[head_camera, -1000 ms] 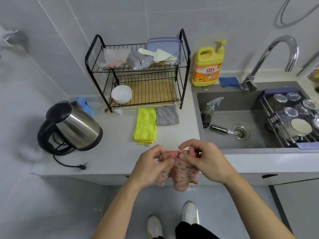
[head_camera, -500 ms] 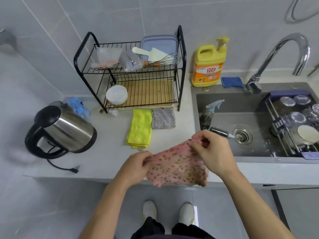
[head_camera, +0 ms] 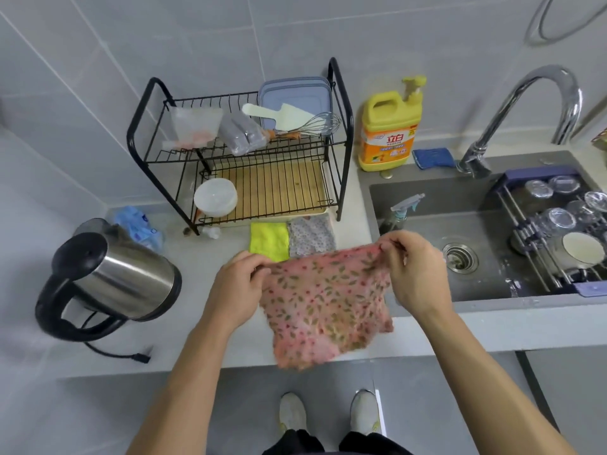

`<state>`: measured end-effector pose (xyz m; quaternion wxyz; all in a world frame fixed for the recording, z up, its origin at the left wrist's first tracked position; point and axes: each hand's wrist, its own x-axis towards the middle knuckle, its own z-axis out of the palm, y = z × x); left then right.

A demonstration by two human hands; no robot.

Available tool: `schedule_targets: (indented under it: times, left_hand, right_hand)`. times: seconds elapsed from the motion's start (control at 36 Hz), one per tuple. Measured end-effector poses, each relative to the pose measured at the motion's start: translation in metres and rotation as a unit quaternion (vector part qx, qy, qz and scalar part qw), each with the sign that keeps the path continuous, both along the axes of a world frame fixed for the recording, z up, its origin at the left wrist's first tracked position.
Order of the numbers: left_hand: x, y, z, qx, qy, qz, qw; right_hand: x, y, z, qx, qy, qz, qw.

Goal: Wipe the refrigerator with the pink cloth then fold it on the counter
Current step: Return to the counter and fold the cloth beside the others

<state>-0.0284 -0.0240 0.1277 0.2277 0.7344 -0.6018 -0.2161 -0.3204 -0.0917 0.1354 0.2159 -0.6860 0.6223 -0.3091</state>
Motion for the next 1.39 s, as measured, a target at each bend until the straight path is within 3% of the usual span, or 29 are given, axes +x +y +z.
schedule_targets:
  times: [0.17, 0.36, 0.44, 0.56, 0.64, 0.75, 1.17, 1.25, 1.39]
  left_hand:
    - [0.001, -0.011, 0.036, -0.112, 0.033, 0.029, 0.993]
    - [-0.003, 0.004, 0.036, -0.096, 0.093, 0.029, 0.991]
    - [-0.004, 0.017, 0.019, -0.052, 0.122, 0.025, 0.991]
    - [-0.005, 0.037, -0.011, 0.049, 0.09, -0.007, 0.995]
    - [-0.004, 0.05, -0.033, 0.138, 0.087, -0.038, 0.986]
    - [-0.007, 0.064, -0.054, 0.232, 0.093, -0.054, 0.967]
    - [-0.022, 0.018, -0.084, 0.174, 0.064, 0.01, 0.983]
    - [-0.025, 0.005, -0.093, 0.146, 0.095, 0.055, 0.983]
    - [-0.028, 0.011, -0.118, 0.163, 0.055, 0.164, 0.971]
  right_hand:
    - [0.004, -0.006, 0.03, -0.09, -0.075, -0.043, 0.992]
    - [-0.004, 0.007, 0.027, -0.093, -0.089, -0.035, 0.991]
    - [-0.013, 0.02, 0.008, -0.053, -0.08, -0.025, 0.995]
    - [-0.025, 0.044, -0.018, 0.099, -0.088, -0.027, 0.991]
    - [-0.033, 0.061, -0.034, 0.222, -0.044, -0.019, 0.974]
    - [-0.04, 0.075, -0.054, 0.284, 0.009, -0.024, 0.959]
    - [-0.022, 0.033, -0.089, 0.282, 0.061, -0.012, 0.957]
    - [-0.016, 0.02, -0.099, 0.272, 0.048, -0.03, 0.961]
    - [-0.014, 0.027, -0.118, 0.277, 0.067, -0.084, 0.955]
